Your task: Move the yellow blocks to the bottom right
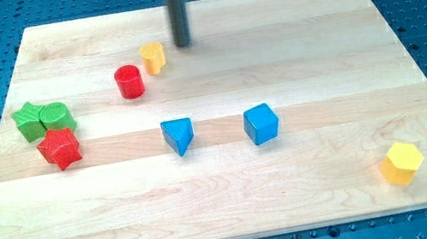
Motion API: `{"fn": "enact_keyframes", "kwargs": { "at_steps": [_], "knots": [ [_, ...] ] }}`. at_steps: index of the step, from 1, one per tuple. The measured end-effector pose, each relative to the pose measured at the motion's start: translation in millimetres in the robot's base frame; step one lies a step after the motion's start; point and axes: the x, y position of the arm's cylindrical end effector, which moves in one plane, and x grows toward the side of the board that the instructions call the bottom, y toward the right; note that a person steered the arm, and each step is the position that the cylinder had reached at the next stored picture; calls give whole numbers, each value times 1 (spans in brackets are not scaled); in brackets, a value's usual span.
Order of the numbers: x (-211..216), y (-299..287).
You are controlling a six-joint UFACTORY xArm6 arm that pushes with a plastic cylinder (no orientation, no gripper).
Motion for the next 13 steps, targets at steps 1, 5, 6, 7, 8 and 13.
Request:
{"fn": "enact_keyframes", "kwargs": {
  "at_steps": [1, 5, 6, 7, 8, 13],
  "knots": [
    [35, -66],
    [56, 189],
    [37, 189],
    [94, 191],
    [142, 183],
    [174, 201]
  ]
}}
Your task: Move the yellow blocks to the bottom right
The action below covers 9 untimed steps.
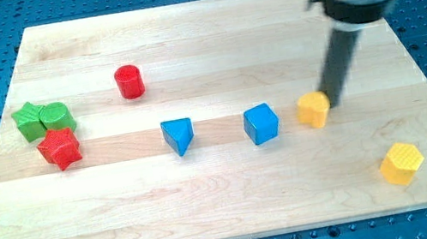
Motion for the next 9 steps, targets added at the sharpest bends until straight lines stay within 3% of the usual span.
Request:
{"fn": "enact_keyframes", "kwargs": {
  "at_steps": [1, 3, 6, 7, 9],
  "knots": [
    [-2, -17],
    [48, -21],
    [28, -71],
    [43, -75],
    [60, -19]
  ]
}}
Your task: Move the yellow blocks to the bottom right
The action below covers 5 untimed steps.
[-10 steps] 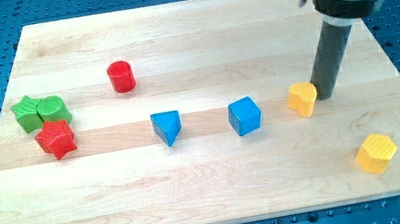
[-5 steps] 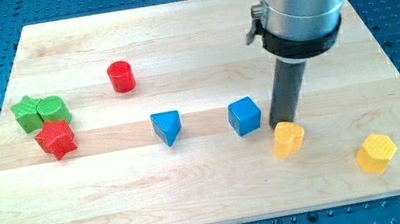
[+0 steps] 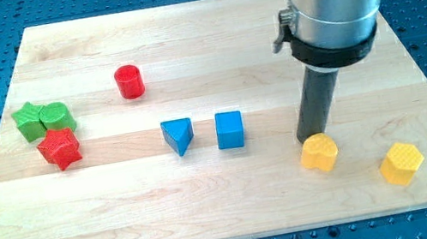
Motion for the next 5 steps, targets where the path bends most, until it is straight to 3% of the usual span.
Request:
{"fn": "enact_keyframes", "kwargs": {
  "at_steps": [1, 3, 5],
  "knots": [
    [10, -46],
    [30, 10],
    [31, -25]
  ]
}}
